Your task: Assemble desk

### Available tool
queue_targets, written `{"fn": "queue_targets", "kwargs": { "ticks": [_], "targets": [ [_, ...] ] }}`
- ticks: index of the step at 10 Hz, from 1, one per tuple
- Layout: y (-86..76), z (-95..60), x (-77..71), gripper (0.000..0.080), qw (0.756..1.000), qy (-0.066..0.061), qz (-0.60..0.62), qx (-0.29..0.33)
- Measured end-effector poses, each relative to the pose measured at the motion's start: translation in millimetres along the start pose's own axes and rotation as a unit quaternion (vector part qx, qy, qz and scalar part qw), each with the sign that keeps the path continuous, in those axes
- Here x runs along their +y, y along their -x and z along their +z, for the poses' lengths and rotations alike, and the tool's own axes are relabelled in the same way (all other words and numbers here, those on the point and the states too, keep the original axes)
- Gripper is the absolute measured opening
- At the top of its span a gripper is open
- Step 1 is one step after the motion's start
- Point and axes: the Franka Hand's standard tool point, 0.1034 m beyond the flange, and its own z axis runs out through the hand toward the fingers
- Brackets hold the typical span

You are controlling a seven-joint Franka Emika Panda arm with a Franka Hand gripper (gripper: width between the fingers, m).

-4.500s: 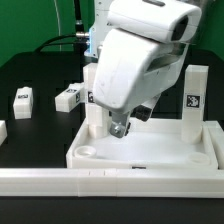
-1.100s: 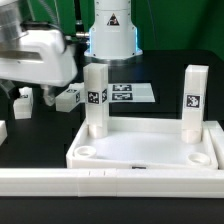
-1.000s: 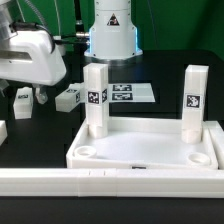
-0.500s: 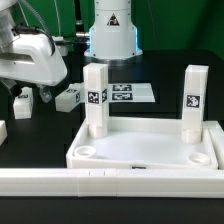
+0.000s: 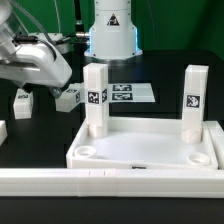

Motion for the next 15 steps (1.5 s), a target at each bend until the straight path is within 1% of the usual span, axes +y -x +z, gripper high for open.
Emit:
{"fn": "queue_targets", "kwargs": {
  "ticks": [2, 3, 4, 5, 6, 7, 9, 11, 12, 14, 15],
  "targets": [
    [-1.0, 2.2, 1.6, 0.0649, 0.998, -0.002, 0.004, -0.059],
    [1.8, 4.4, 3.6, 0.0649, 0.995, -0.004, 0.007, -0.098],
    [-0.4, 6.5, 5.1, 0.0649, 0.992, -0.003, 0.009, -0.125],
    [1.5, 10.5, 4.2, 0.0649, 0.990, 0.000, 0.012, -0.142],
    [8.9, 16.7, 4.7, 0.0649, 0.983, 0.003, 0.025, -0.184],
    [3.9, 18.3, 5.3, 0.0649, 0.983, 0.005, 0.026, -0.181],
    [3.4, 18.7, 4.8, 0.0649, 0.984, 0.006, 0.026, -0.179],
    [8.7, 24.1, -3.0, 0.0649, 0.982, 0.014, 0.039, -0.183],
    [7.3, 22.8, -6.3, 0.0649, 0.982, 0.018, 0.046, -0.181],
    [7.0, 23.7, -4.0, 0.0649, 0.982, 0.016, 0.045, -0.182],
    [6.2, 27.4, -2.4, 0.0649, 0.982, 0.017, 0.045, -0.181]
  ]
}}
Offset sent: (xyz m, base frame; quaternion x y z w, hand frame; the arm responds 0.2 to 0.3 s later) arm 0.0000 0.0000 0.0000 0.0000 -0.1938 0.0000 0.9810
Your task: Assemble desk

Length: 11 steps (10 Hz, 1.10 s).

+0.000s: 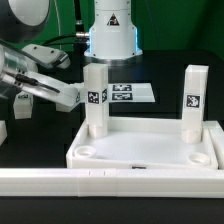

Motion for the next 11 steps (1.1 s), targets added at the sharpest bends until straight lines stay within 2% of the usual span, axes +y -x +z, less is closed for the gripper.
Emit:
{"fn": "queue_targets", "kwargs": {
  "ticks": [1, 3, 4, 6, 11],
  "targets": [
    [-1.6, 5.5, -2.1, 0.0649, 1.000, 0.003, -0.006, 0.016],
    [6.3, 14.7, 0.1, 0.0649, 1.000, 0.004, -0.003, -0.028],
    [0.2, 12.0, -1.7, 0.0649, 1.000, 0.007, -0.004, -0.024],
    [0.5, 8.6, -7.6, 0.0649, 1.000, 0.009, -0.009, -0.013],
    [-8.0, 24.8, -10.6, 0.0635, 1.000, 0.016, -0.010, 0.003]
  ]
}}
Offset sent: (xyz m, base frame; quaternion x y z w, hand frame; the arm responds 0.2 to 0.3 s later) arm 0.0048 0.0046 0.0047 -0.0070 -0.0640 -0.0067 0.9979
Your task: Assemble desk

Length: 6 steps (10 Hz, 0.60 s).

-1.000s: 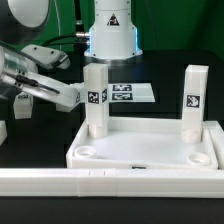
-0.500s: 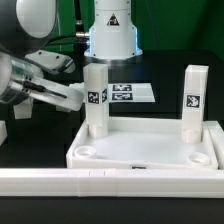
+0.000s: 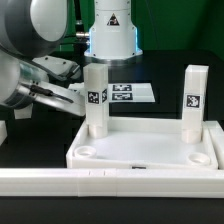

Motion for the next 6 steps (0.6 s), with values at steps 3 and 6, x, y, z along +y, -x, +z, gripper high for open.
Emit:
{"fn": "queue_targets", "kwargs": {
  "ticks": [3, 6],
  "targets": [
    [-0.4, 0.9, 1.0, 0.0279, 1.000, -0.001, 0.001, -0.001],
    [-1.0, 1.3, 2.5, 0.0033, 1.000, -0.002, 0.002, -0.002]
  ]
}}
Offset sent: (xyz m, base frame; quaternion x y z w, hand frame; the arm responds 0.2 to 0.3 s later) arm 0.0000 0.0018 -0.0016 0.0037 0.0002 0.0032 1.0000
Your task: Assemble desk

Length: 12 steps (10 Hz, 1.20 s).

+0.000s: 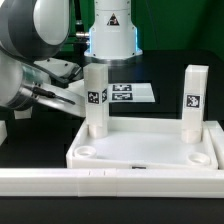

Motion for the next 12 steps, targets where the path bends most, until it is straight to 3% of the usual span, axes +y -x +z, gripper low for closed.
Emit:
{"fn": "queue_targets", "kwargs": {
  "ticks": [7, 8, 9, 10, 11, 12],
  "targets": [
    [-2.1, -2.9, 7.5, 0.0001, 1.000, -0.007, 0.002, 0.001],
    [-2.1, -2.9, 7.5, 0.0121, 1.000, -0.007, 0.002, 0.001],
    [-2.1, -2.8, 7.5, 0.0121, 1.000, -0.007, 0.002, 0.000],
    [-2.1, -2.7, 7.9, 0.0304, 1.000, -0.008, 0.002, 0.000],
    [-2.2, -2.4, 9.8, 0.0437, 1.000, -0.009, 0.002, 0.000],
    [-2.1, -1.9, 10.8, 0.0437, 1.000, -0.009, 0.002, -0.001]
  ]
}}
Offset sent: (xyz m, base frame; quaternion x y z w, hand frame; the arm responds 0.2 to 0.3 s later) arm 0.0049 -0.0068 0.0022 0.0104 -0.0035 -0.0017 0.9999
